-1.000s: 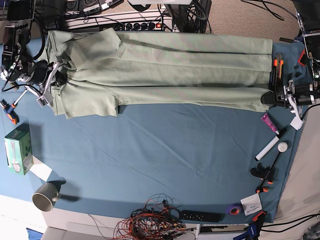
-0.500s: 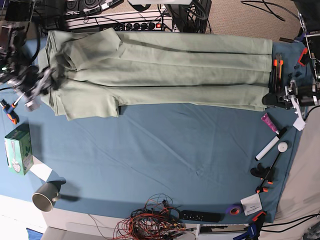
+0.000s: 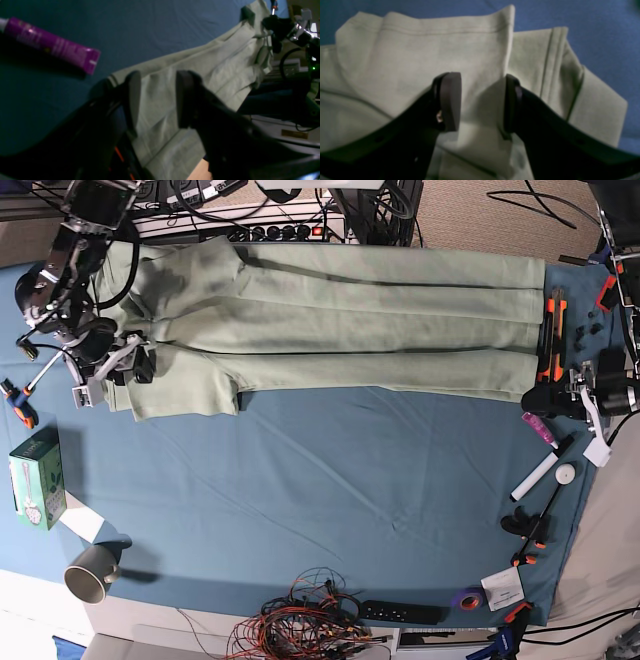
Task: Fold the T-shirt properly
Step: 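Open both grippers and release the folded side onto the shirt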
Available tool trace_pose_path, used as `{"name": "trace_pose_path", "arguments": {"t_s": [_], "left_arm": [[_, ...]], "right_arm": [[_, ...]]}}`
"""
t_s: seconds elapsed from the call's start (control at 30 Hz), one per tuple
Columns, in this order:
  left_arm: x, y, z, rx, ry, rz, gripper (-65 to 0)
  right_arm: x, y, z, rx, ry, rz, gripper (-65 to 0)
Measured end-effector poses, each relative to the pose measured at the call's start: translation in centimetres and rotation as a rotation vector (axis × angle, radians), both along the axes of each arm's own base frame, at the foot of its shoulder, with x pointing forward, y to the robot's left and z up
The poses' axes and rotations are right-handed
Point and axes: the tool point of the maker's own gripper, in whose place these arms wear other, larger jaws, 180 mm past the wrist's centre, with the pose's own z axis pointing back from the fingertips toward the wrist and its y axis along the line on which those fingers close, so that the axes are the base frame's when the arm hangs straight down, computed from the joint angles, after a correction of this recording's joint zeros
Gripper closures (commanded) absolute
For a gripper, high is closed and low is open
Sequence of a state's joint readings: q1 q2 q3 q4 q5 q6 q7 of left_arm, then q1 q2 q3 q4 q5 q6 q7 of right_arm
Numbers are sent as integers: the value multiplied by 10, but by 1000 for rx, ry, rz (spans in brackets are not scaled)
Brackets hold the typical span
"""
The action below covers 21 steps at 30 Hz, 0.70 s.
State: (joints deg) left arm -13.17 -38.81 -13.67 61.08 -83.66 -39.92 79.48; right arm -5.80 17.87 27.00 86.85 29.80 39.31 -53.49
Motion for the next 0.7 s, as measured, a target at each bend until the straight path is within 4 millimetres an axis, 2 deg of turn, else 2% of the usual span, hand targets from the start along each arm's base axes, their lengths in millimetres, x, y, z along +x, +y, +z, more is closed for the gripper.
{"name": "trace_pose_path", "arguments": {"t_s": [0.17, 0.43, 0.57, 0.63, 0.7], "left_arm": [[0, 0, 0, 1, -1, -2, -245], [0, 0, 1, 4, -2, -2, -245], [0, 0, 1, 3, -3, -3, -245], [0, 0, 1, 3, -3, -2, -245], [0, 0, 1, 3, -3, -2, -245]], "right_arm": [[19, -8, 3, 11, -17, -51, -266], [54, -12, -13, 170, -22, -129, -266], [60, -11, -14, 197, -36, -139, -256], [59, -12, -15, 196, -35, -139, -192], [58, -12, -16, 192, -28, -138, -60]]}}
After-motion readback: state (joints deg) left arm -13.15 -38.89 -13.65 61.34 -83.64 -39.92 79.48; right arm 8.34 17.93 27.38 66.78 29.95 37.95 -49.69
